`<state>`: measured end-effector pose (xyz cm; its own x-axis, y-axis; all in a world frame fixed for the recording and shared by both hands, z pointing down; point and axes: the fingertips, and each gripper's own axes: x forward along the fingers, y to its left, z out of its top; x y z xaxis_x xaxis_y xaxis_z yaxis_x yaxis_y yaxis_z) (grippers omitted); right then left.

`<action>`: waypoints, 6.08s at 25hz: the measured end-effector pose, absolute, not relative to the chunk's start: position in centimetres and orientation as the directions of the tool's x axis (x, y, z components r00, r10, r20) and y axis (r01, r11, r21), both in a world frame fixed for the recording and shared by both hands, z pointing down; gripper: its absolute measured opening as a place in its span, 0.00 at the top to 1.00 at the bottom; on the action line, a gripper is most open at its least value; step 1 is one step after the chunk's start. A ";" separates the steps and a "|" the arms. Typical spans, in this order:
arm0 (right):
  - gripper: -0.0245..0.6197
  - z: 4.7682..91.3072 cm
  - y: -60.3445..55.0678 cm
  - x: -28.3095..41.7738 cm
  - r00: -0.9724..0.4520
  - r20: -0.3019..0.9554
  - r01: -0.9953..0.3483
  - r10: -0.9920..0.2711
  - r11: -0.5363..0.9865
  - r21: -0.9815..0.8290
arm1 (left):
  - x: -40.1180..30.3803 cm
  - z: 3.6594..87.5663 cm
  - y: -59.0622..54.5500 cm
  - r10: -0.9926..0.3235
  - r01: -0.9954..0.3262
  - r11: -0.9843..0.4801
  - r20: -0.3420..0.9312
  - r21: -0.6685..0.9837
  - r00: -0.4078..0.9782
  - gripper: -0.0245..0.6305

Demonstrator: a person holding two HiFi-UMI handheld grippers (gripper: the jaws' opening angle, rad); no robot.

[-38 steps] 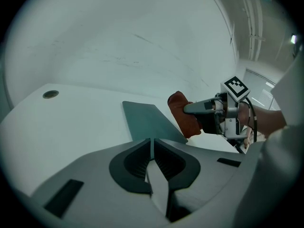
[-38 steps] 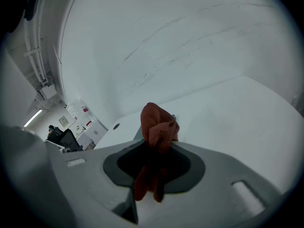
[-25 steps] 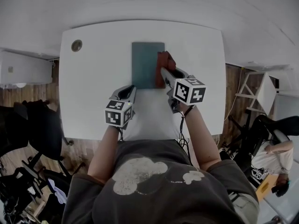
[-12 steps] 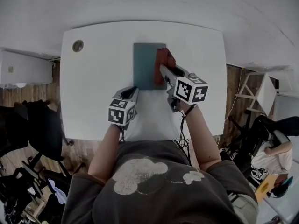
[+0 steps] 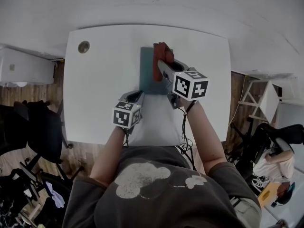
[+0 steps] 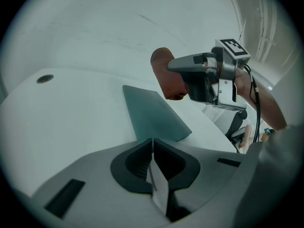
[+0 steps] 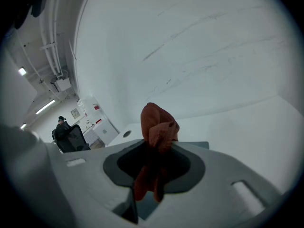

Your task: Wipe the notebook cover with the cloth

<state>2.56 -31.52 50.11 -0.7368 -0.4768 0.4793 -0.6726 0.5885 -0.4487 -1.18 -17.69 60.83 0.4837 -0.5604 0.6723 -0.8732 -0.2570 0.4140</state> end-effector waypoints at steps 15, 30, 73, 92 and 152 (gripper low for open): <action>0.80 55.4 -33.5 -1.8 -0.709 0.560 -0.682 -0.429 0.621 -0.386 | -1.4 61.0 -18.0 -0.548 -0.868 -0.259 0.676 0.423 0.493 0.93; 0.80 56.5 -35.2 -6.2 -0.701 0.561 -0.685 -0.439 0.633 -0.360 | -1.5 60.9 -18.0 -0.521 -0.849 -0.304 0.670 0.433 0.529 0.93; 0.80 57.9 -38.0 5.6 -0.573 0.627 -0.815 -0.528 0.444 -0.372 | -1.2 60.8 -17.9 -0.534 -0.866 -0.296 0.682 0.404 0.500 0.93; 0.80 58.4 -37.8 10.6 -0.508 0.665 -0.860 -0.547 0.364 -0.358 | -1.2 61.0 -17.8 -0.539 -0.878 -0.293 0.693 0.380 0.480 0.93; 0.80 58.0 -28.9 -1.0 -0.687 0.645 -0.707 -0.336 0.514 -0.485 | -1.0 60.6 -17.5 -0.543 -0.868 -0.322 0.677 0.378 0.497 0.93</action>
